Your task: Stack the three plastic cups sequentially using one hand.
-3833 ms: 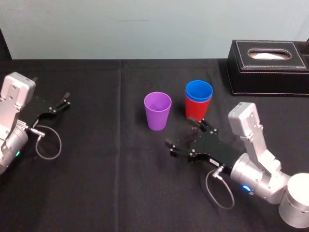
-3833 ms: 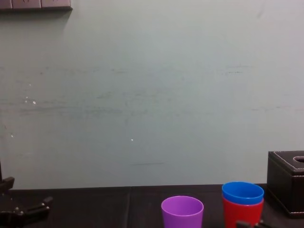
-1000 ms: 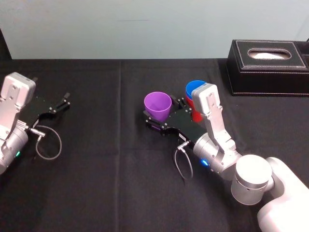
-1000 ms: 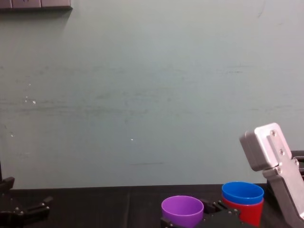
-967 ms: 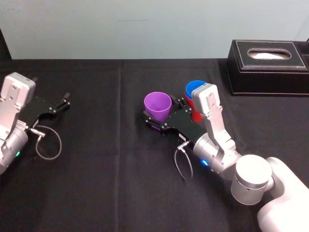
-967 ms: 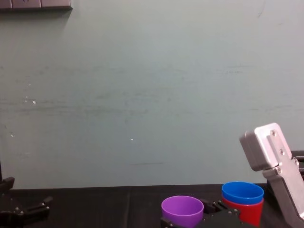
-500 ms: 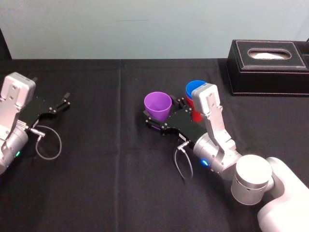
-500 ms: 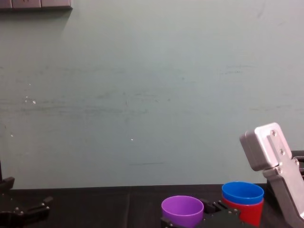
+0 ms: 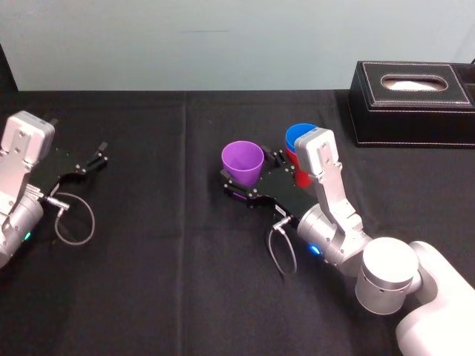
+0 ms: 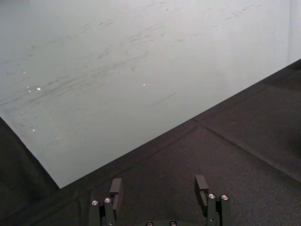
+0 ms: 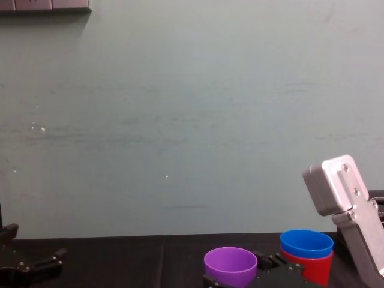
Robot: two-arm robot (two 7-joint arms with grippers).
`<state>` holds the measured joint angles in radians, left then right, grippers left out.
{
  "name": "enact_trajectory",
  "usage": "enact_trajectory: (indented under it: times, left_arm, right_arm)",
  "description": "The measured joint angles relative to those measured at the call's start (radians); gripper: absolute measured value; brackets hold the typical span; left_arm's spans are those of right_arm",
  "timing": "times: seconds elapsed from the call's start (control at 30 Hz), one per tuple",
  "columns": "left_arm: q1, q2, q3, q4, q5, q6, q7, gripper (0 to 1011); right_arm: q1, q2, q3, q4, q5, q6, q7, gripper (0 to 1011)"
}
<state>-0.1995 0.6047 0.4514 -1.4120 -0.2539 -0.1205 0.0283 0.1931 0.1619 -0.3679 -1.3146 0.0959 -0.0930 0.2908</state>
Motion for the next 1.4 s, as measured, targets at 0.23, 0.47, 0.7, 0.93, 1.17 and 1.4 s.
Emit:
enact_trajectory:
  times: [0.23, 0.47, 0.7, 0.93, 1.17, 1.4]
  left_arm:
    - [0.0, 0.0, 0.0, 0.0, 0.0, 0.0, 0.0, 1004]
    - [0.0, 0.0, 0.0, 0.0, 0.0, 0.0, 0.0, 1005]
    - [0.0, 0.0, 0.0, 0.0, 0.0, 0.0, 0.0, 1005]
    - [0.0, 0.0, 0.0, 0.0, 0.0, 0.0, 0.0, 1005]
    - [0.0, 0.0, 0.0, 0.0, 0.0, 0.0, 0.0, 1005]
    - [0.0, 0.0, 0.0, 0.0, 0.0, 0.0, 0.0, 1005]
  right_arm:
    - [0.0, 0.0, 0.0, 0.0, 0.0, 0.0, 0.0, 1000]
    - [0.0, 0.0, 0.0, 0.0, 0.0, 0.0, 0.0, 911]
    - [0.0, 0.0, 0.0, 0.0, 0.0, 0.0, 0.0, 785]
    - [0.0, 0.0, 0.0, 0.0, 0.0, 0.0, 0.0, 744]
    - [-0.005, 0.004, 0.007, -0.016, -0.002, 0.013, -0.003, 720]
    - [-0.022, 0.019, 0.012, -0.065, 0.007, 0.04, 0.006, 720]
